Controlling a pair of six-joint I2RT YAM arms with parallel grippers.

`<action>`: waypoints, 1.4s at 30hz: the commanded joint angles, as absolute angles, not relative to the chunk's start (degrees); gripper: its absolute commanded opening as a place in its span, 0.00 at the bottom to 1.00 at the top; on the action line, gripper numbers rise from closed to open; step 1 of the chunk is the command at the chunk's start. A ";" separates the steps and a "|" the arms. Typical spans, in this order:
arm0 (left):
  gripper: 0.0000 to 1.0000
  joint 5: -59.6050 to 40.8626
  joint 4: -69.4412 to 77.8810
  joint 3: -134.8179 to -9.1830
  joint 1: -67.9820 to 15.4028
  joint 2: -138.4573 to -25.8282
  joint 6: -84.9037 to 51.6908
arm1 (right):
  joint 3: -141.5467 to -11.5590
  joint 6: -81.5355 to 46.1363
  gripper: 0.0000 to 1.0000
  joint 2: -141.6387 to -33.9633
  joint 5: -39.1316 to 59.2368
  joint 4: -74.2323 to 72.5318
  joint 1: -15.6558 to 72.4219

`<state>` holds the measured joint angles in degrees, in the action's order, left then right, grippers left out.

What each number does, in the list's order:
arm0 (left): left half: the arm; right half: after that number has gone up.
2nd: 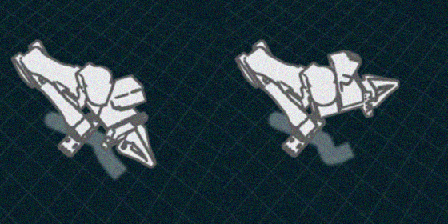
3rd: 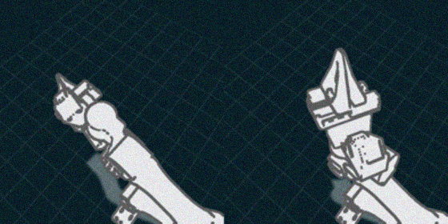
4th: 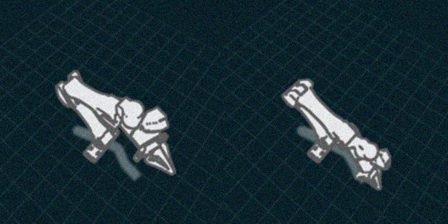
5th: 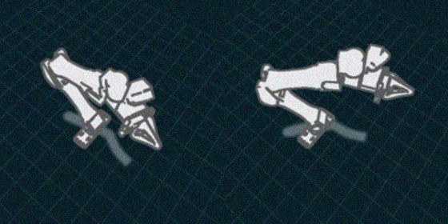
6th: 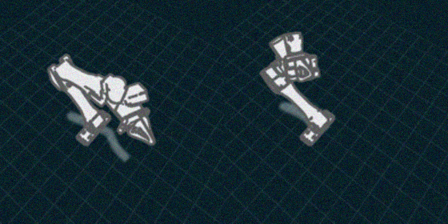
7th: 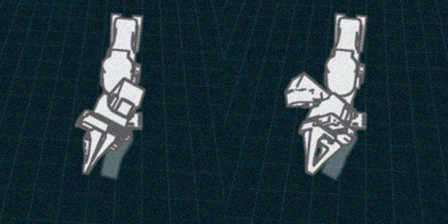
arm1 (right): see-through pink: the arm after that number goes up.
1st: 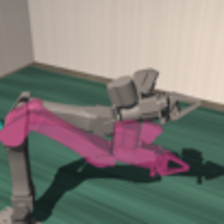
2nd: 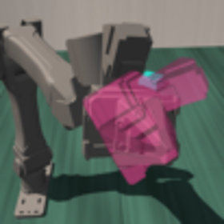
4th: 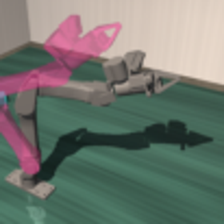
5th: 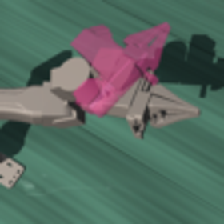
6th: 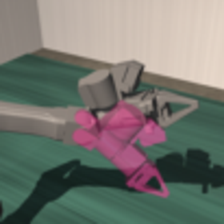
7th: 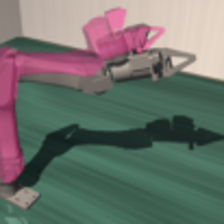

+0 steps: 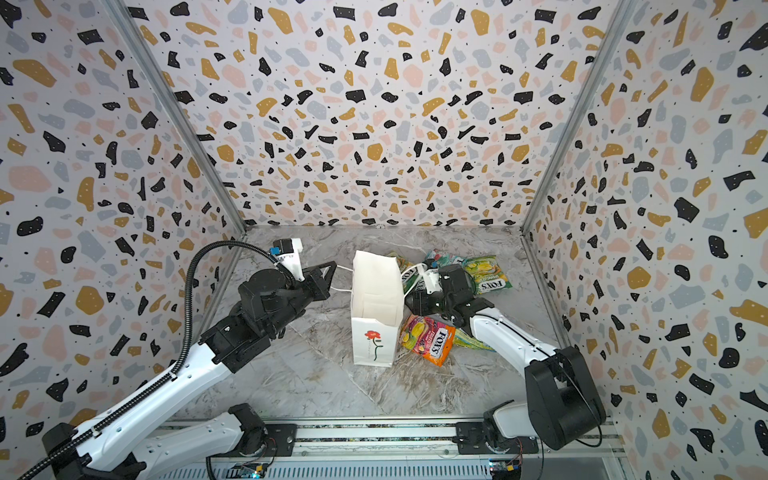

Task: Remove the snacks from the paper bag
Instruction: 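Open the left gripper to release the bag rim and draw back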

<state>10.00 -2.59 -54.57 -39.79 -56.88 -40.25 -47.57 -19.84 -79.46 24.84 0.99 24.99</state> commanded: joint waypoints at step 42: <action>1.00 65.70 -3.95 -55.04 -37.51 -50.80 -7.73 | -35.68 -16.05 0.57 -65.32 -28.56 -6.13 9.49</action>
